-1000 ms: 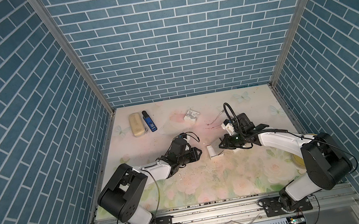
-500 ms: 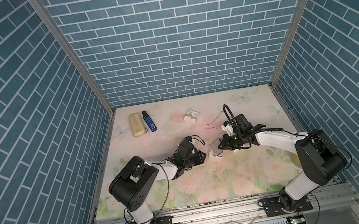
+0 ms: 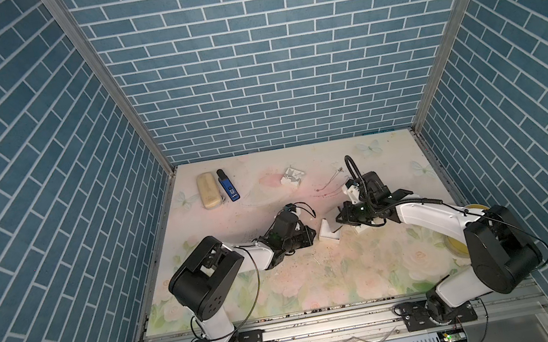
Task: Take the necklace out of the lift-off lid jewelry box
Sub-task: Place the inner lining in the jewelry box.
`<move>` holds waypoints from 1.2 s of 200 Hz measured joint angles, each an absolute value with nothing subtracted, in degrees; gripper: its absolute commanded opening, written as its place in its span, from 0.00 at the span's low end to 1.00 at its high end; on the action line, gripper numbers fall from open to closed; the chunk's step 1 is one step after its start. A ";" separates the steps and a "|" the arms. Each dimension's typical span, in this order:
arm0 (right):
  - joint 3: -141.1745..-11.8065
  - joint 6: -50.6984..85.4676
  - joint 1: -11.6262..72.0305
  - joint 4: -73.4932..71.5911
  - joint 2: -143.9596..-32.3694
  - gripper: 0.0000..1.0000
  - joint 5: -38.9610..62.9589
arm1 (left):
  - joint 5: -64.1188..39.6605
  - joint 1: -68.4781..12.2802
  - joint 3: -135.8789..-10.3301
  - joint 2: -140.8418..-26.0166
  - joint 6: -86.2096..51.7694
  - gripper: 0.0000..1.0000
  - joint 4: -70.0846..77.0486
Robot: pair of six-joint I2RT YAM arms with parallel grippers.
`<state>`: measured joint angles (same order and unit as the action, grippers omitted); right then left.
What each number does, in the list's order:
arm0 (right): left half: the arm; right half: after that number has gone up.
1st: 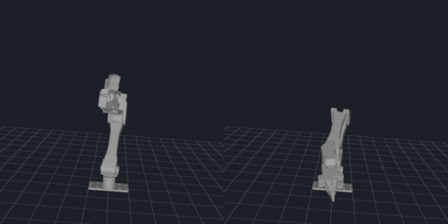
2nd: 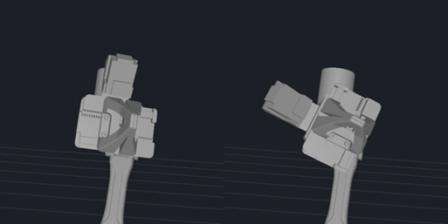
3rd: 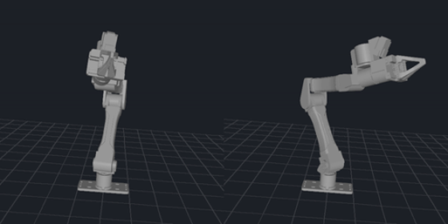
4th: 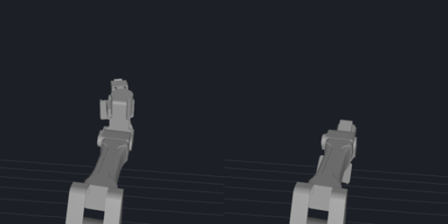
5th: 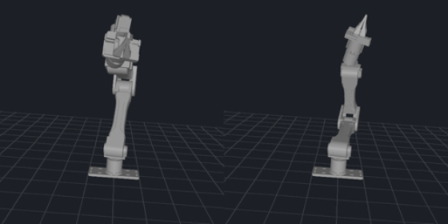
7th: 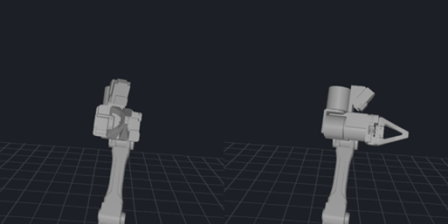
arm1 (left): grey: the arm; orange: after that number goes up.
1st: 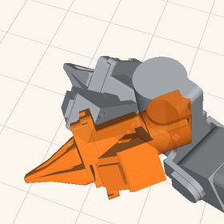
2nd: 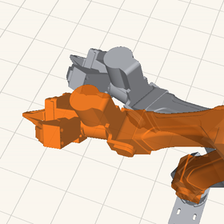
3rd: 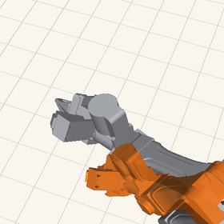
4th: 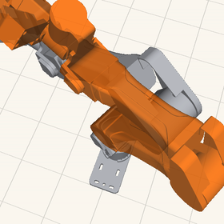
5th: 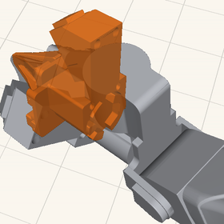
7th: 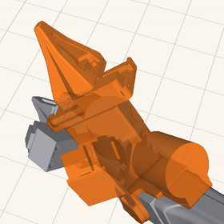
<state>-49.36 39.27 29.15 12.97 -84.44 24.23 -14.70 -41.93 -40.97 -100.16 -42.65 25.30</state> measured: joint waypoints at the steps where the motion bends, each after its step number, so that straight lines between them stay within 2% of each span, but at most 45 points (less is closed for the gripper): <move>1: -49.34 39.27 29.15 12.95 -84.40 0.00 24.21 | -14.72 -41.93 -41.06 -100.25 -42.65 0.20 25.30; 50: -48.10 41.39 29.15 12.73 -84.23 0.00 23.40 | -15.03 -42.09 -41.65 -101.67 -42.92 0.16 25.61; 240: -46.41 45.91 29.15 9.85 -86.41 0.00 25.10 | -12.47 -47.62 -39.03 -101.97 -48.27 0.14 30.94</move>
<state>-46.41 45.91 29.15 9.85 -86.41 25.10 -12.47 -47.62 -39.03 -101.97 -48.27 30.94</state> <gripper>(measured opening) 0.046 0.143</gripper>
